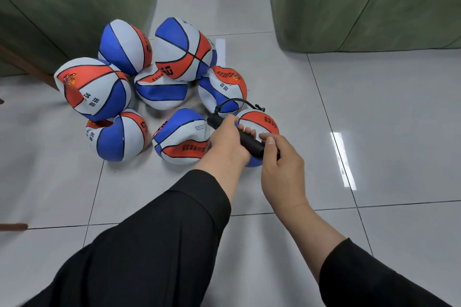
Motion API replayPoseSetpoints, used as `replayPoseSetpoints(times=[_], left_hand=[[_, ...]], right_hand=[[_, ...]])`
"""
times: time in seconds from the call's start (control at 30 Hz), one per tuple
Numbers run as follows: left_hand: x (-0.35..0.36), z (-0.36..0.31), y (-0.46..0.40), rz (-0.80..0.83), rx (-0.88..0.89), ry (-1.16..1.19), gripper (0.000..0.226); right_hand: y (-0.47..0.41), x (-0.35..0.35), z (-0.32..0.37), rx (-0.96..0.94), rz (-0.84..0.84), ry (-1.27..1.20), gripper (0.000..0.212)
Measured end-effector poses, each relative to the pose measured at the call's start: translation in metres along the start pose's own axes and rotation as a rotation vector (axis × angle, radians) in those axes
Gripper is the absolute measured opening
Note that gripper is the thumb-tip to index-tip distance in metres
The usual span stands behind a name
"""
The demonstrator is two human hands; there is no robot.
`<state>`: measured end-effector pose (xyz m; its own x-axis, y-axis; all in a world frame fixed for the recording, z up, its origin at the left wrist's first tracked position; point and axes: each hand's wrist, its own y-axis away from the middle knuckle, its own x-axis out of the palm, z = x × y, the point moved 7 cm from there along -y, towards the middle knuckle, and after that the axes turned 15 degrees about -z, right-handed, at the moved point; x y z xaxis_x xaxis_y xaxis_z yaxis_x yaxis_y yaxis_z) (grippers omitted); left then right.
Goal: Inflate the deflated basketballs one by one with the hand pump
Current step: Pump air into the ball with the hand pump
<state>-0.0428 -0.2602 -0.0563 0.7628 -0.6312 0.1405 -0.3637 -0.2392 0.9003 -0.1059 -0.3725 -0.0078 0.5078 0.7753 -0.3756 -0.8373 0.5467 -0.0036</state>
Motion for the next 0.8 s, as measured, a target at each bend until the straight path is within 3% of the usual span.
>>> replayPoseSetpoints(times=[0.2,0.33,0.57,0.8], left_hand=[[-0.006,-0.038,-0.017,-0.014,0.179,0.031,0.012],[-0.006,-0.040,-0.021,0.006,0.105,0.125,0.018],[0.000,0.017,0.012,0.004,0.007,0.153,0.031],[-0.001,-0.021,-0.005,-0.001,0.078,0.092,0.028]], right_hand=[[-0.002,-0.013,-0.001,-0.014,-0.013,-0.030,0.028],[-0.004,-0.012,0.007,-0.074,-0.052,-0.066,0.029],[-0.009,-0.006,0.010,-0.088,-0.082,-0.035,0.033],[-0.008,0.001,0.016,-0.059,0.038,0.016,0.031]])
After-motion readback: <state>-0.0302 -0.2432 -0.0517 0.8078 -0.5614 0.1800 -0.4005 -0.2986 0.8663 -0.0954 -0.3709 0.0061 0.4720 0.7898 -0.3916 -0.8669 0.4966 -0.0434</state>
